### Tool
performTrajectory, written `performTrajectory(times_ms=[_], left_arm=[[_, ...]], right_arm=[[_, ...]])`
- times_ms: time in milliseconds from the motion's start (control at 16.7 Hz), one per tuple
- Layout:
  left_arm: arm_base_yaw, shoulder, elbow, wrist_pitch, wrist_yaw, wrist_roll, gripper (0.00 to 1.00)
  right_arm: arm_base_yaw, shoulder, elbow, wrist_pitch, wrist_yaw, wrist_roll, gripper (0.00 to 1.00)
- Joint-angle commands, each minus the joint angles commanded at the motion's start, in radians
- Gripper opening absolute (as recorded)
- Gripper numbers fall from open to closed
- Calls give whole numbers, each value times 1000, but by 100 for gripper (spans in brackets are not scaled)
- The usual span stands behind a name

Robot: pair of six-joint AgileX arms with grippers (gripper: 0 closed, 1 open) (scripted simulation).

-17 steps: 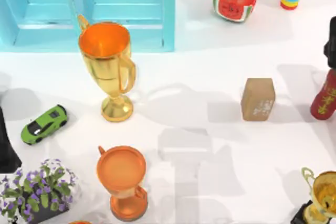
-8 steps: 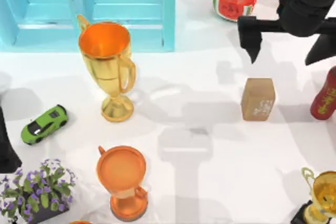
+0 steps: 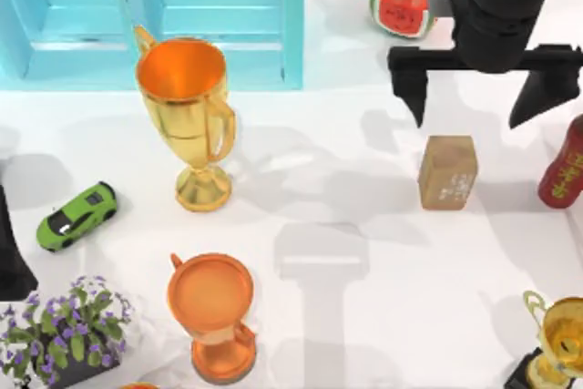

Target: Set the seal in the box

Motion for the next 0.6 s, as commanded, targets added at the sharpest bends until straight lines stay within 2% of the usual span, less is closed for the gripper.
performTrajectory(times_ms=[300,600], left_arm=[[0,0,0,0,0,0,100],[0,0,0,0,0,0,100]], right_arm=[[-3,6,-39,42,0,-2,100],[9,38,-206,252,0,7,100]])
